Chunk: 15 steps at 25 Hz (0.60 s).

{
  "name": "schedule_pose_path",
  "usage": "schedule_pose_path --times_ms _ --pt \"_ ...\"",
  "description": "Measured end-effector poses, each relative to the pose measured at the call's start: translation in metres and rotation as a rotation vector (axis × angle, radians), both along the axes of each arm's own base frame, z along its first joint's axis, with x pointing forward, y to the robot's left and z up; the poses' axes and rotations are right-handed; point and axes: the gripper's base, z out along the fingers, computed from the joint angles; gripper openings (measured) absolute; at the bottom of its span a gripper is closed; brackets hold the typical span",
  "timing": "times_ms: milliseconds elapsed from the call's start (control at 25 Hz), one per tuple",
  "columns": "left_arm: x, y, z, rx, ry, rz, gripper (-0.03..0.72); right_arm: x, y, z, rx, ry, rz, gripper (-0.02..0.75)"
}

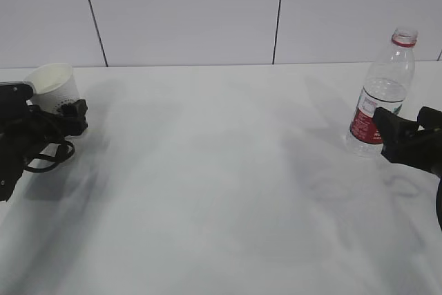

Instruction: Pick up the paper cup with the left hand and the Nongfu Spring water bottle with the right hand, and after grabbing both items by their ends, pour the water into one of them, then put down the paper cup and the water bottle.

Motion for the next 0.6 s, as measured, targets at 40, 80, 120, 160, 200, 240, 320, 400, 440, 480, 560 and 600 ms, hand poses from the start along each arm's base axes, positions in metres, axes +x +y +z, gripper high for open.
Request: schedule_pose_path --times_ms 40,80,120,160,200,240,320,400,440,480,560,600 --pt "-0.0004 0.0 -0.0001 0.0 0.0 0.0 0.62 0.0 0.0 0.0 0.0 0.0 0.0 0.586" --pt "-0.0003 -0.0001 0.0 0.0 -0.002 -0.002 0.62 0.0 0.0 0.0 0.0 0.0 0.0 0.586" --pt "-0.0003 -0.0002 0.0 0.0 -0.002 -0.002 0.62 0.0 0.0 0.0 0.0 0.0 0.0 0.586" --pt "-0.0004 -0.0003 0.0 0.002 -0.002 -0.004 0.62 0.0 0.0 0.0 0.0 0.0 0.0 0.586" --pt "-0.0004 -0.0005 0.0 0.003 -0.002 -0.006 0.62 0.0 0.0 0.0 0.0 0.0 0.0 0.586" --pt "-0.0004 -0.0005 0.0 0.003 -0.002 -0.006 0.62 0.0 0.0001 0.0 -0.001 0.0 0.002 0.585" --pt "-0.0004 -0.0006 0.0 0.003 -0.002 -0.007 0.618 0.0 0.0001 0.0 0.001 0.0 0.001 0.585" --pt "-0.0004 -0.0007 0.0 0.003 -0.002 -0.008 0.617 0.0 0.0001 0.0 0.001 0.0 0.001 0.585" --pt "-0.0004 -0.0007 0.0 0.003 -0.002 -0.008 0.617 0.0 0.0001 0.0 0.001 0.0 0.001 0.585" --pt "-0.0004 -0.0007 0.0 0.003 -0.002 -0.008 0.617 0.0 0.0001 0.0 0.001 0.0 0.001 0.585" --pt "-0.0004 -0.0008 0.0 0.004 -0.002 -0.01 0.621 0.0 0.0001 0.0 0.001 0.0 0.001 0.585" --pt "-0.0004 -0.001 0.0 0.006 -0.002 -0.012 0.628 0.0 0.0001 0.0 0.003 0.001 0.001 0.586"
